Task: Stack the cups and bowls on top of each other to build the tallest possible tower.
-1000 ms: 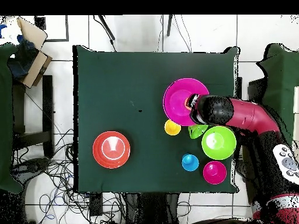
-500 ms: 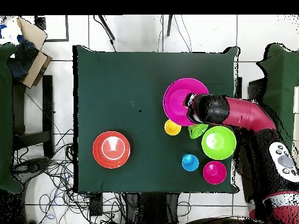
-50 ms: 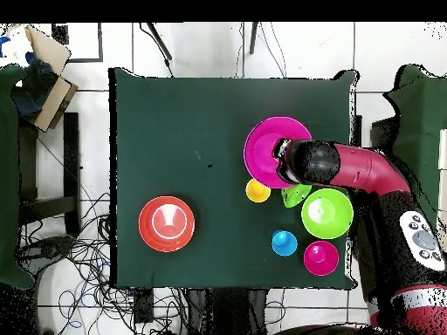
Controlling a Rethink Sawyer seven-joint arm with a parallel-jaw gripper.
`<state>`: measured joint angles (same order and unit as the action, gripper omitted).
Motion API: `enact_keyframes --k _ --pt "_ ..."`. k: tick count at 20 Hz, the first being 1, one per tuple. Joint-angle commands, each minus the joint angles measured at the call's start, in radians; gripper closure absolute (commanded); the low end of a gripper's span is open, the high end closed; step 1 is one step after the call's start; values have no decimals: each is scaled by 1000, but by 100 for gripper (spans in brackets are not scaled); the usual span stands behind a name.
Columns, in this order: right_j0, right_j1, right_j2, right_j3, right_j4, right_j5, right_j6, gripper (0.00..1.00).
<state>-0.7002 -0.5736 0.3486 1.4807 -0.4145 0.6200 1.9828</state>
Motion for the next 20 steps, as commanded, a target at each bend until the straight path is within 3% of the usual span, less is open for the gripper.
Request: enact_keyframes --k 1,20 --pt "21 38 76 38 10 13 -63 0" --pt "39 56 97 69 68 -19 -5 0"
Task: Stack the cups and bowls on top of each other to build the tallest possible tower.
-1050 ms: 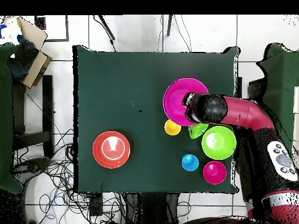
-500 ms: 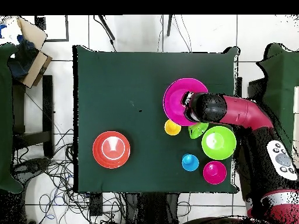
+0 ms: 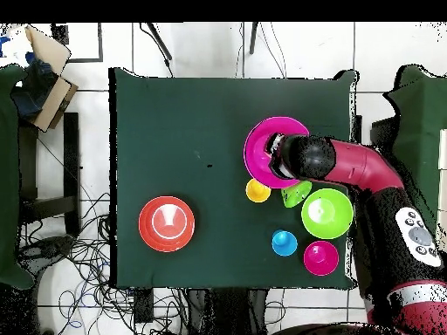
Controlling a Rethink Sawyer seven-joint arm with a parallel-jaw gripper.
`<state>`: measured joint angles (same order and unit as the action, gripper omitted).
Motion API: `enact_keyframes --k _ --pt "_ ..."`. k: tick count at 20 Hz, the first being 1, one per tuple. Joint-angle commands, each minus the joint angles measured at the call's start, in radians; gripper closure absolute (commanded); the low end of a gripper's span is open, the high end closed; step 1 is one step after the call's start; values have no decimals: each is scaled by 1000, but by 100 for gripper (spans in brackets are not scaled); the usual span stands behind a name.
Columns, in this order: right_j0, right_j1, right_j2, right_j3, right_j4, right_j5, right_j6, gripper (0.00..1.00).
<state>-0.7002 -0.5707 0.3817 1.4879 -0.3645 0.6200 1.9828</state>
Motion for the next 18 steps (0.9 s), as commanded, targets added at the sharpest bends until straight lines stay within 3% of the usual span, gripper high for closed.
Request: enact_keyframes --k 1,9,18 --pt "41 53 64 63 19 -21 -2 0" --pt "63 56 28 61 5 -37 34 0" --pt "60 78 39 62 5 -76 37 0"
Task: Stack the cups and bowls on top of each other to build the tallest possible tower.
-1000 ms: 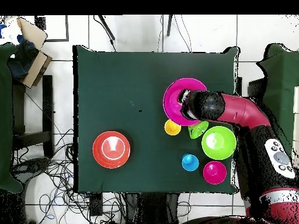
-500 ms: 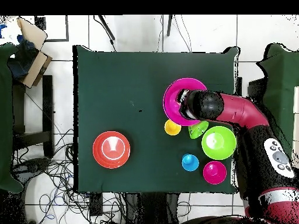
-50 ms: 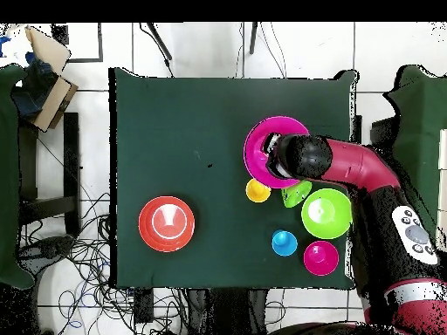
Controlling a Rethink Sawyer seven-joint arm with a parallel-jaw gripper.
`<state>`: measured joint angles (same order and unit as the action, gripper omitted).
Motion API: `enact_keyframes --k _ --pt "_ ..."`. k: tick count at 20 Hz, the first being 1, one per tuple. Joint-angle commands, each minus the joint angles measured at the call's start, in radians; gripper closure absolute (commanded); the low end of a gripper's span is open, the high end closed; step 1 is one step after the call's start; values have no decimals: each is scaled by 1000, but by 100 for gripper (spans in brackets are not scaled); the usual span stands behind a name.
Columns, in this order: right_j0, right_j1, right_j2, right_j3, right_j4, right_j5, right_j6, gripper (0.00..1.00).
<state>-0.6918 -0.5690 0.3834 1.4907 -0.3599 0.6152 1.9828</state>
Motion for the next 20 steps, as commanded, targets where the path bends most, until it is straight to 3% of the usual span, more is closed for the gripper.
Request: enact_keyframes --k 1,13,20 --pt "52 80 39 57 -1 -79 37 0" --pt "69 108 18 37 -30 -163 34 0" --pt "79 105 8 31 -13 -147 38 0"
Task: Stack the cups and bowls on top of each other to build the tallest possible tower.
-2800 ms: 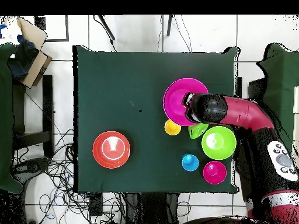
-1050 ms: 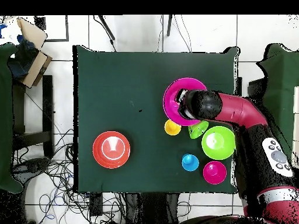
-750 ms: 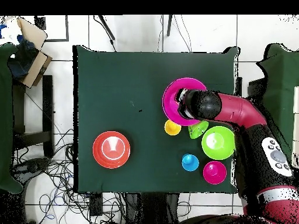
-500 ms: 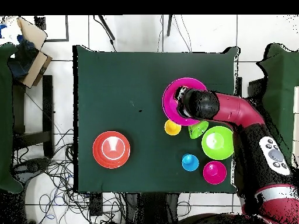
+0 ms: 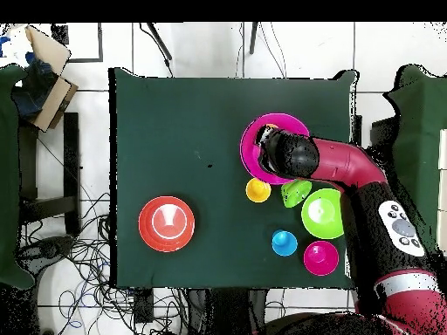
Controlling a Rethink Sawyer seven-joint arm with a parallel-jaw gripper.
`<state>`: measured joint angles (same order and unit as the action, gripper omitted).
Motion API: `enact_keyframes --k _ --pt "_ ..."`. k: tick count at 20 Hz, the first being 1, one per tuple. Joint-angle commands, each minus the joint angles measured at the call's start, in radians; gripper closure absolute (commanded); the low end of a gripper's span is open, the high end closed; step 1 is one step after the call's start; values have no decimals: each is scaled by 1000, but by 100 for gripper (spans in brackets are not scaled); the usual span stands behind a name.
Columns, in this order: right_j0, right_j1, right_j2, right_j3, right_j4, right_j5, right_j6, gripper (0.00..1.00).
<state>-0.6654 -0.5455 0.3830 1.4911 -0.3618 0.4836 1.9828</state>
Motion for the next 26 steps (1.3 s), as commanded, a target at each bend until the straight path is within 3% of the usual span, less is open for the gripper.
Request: enact_keyframes --k 1,9,26 --pt "55 81 6 32 -11 -16 41 0" --pt "85 48 -55 88 -24 -51 106 0" --pt "127 21 -126 139 3 -21 117 0"
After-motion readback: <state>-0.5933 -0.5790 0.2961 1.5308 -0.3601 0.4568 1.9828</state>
